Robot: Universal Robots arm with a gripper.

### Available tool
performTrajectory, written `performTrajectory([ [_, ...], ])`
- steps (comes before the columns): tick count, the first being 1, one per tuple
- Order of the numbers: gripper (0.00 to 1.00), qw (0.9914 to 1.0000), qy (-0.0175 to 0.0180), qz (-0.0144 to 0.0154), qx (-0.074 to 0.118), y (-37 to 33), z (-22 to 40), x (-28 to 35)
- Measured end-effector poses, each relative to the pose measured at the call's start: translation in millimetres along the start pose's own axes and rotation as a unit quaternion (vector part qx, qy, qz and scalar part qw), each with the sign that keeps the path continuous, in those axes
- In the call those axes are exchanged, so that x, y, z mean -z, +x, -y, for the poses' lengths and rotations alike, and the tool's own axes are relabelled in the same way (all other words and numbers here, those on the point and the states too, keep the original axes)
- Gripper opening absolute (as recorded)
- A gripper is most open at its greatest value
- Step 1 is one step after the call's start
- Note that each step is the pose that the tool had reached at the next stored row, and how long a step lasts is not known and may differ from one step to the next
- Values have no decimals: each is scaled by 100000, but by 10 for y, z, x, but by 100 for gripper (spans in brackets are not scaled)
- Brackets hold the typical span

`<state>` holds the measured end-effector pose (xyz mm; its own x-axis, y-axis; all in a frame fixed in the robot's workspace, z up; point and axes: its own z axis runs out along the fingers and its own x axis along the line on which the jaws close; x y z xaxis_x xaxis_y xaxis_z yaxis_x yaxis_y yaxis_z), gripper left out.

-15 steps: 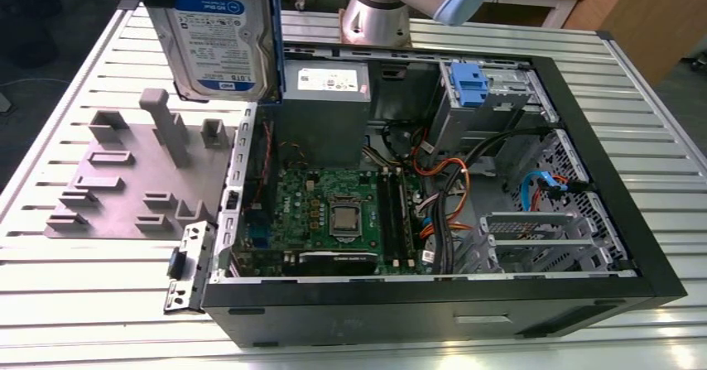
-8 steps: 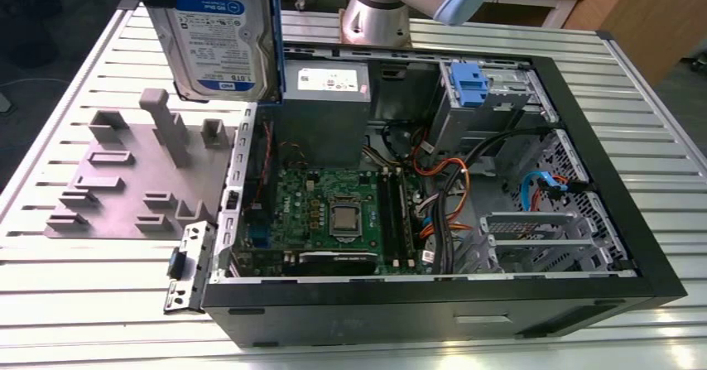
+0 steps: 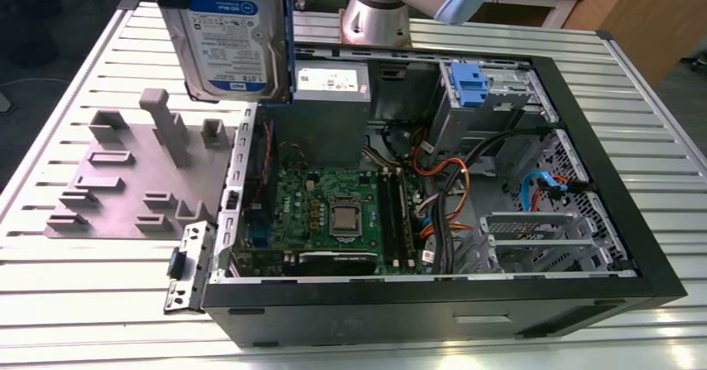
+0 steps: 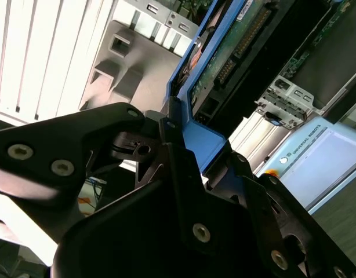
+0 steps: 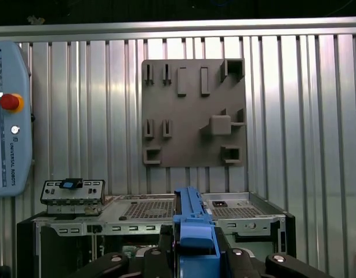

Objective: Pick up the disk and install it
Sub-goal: 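Pick up the disk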

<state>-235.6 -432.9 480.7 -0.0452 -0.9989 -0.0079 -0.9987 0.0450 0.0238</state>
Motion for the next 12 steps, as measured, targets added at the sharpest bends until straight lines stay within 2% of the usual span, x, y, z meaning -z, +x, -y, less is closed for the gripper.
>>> performTrajectory([
  [5,36,100000,-4,-4,-1,-6,130,3],
  [12,36,100000,7,-47,-46,78,162,2],
])
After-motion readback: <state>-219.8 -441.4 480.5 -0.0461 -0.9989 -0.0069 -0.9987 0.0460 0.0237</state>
